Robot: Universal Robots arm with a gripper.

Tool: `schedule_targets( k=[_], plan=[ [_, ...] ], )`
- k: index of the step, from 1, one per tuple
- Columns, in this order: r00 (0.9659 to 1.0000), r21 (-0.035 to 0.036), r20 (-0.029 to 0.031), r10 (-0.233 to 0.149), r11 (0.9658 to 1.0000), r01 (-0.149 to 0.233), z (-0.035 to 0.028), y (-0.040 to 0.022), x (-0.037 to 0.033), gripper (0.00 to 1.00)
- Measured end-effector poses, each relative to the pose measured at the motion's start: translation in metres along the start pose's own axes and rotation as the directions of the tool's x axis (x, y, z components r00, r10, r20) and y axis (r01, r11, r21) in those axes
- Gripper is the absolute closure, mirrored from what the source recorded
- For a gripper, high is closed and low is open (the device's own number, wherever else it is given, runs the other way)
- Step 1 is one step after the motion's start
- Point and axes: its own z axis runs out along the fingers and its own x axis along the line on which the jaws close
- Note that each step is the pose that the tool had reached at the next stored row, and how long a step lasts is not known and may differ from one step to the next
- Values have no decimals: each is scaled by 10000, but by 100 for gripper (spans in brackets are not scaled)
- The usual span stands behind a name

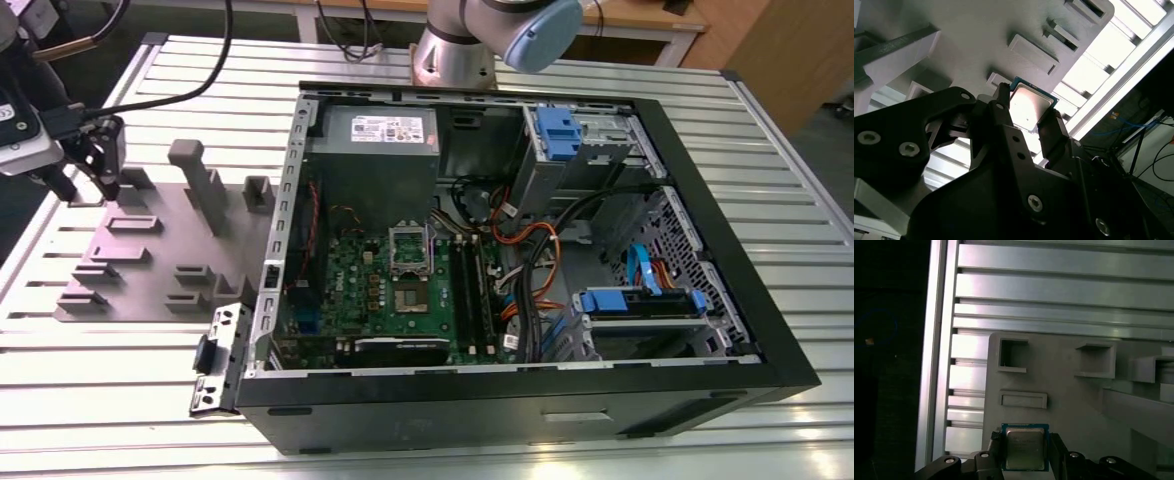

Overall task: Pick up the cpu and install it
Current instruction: 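Pick up the cpu and move it towards the insertion slot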

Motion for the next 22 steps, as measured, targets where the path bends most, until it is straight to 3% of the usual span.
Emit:
schedule_targets(
  k=[22],
  plan=[
    [10000, 0, 1, 0, 10000, 0, -60, 2, 1, 53]
  ],
)
